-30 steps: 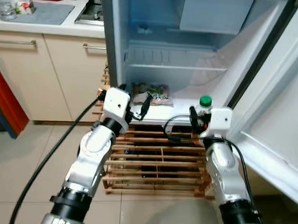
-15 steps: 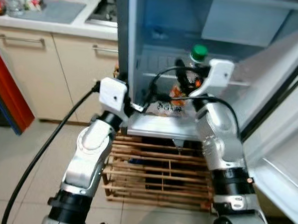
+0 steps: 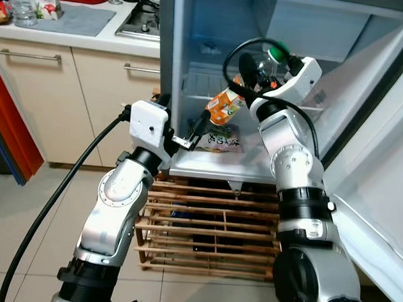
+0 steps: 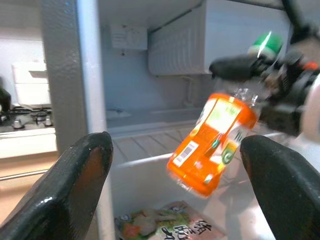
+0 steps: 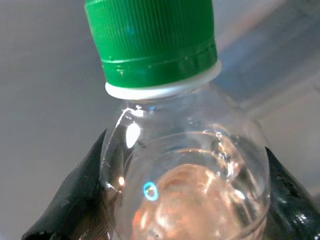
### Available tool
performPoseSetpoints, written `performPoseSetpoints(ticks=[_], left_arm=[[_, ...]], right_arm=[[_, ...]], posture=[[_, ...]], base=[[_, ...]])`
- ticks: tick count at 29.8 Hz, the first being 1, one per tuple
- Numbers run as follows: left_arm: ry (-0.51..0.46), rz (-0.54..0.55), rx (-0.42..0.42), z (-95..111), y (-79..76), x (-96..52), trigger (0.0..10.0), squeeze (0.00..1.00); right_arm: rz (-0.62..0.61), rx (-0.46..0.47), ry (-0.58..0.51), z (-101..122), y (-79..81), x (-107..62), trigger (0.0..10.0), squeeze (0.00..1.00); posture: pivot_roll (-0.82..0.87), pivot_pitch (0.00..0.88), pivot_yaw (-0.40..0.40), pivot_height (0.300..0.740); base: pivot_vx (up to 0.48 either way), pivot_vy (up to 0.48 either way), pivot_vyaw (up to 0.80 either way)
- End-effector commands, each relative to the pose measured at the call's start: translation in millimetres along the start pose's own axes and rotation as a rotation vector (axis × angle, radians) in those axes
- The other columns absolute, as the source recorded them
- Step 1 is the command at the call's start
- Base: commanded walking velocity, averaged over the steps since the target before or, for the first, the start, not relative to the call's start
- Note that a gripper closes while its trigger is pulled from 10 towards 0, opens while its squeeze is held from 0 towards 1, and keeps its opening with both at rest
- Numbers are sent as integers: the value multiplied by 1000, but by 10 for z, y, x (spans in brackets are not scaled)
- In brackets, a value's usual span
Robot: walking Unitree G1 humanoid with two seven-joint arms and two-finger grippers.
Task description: Restocking fridge
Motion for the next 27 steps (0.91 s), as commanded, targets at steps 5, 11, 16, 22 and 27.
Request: performPoseSetpoints(ticks=[5, 11, 16, 22, 27], left_arm=[[27, -22, 25, -2, -16, -97, 10000, 0], [94, -30, 52, -71, 44, -349, 10000, 0], [129, -25, 49, -70, 46, -489, 10000, 0], [154, -38, 37, -37, -17, -592, 10000, 0], [180, -41, 35, -23, -24, -676, 10000, 0]], right_arm=[[-4, 43, 4, -128, 56, 98, 0, 0], [-47, 256, -16, -191, 123, 208, 0, 0], [16, 393, -12, -236, 372, 273, 0, 0], [-69, 503, -32, -289, 310, 302, 0, 0], [-112, 539, -30, -353, 300, 304, 0, 0]], posture=[[65, 0, -71, 740], [121, 0, -75, 740], [153, 0, -82, 740], [184, 0, -81, 740], [206, 0, -83, 740]], base=[[0, 0, 0], [0, 0, 0], [0, 0, 0], [0, 0, 0], [0, 0, 0]])
Point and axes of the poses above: a point about 5 cm out from each wrist's last joint towards the gripper, its own x axis pointing out of the wrist towards the gripper, its own z axis along the axis of the wrist's last joint, y = z × x, the point moved 2 cm from there along x, pointing out of the wrist towards the gripper, and after that the axes turned 12 degrees about x, right-handed, at the moved point
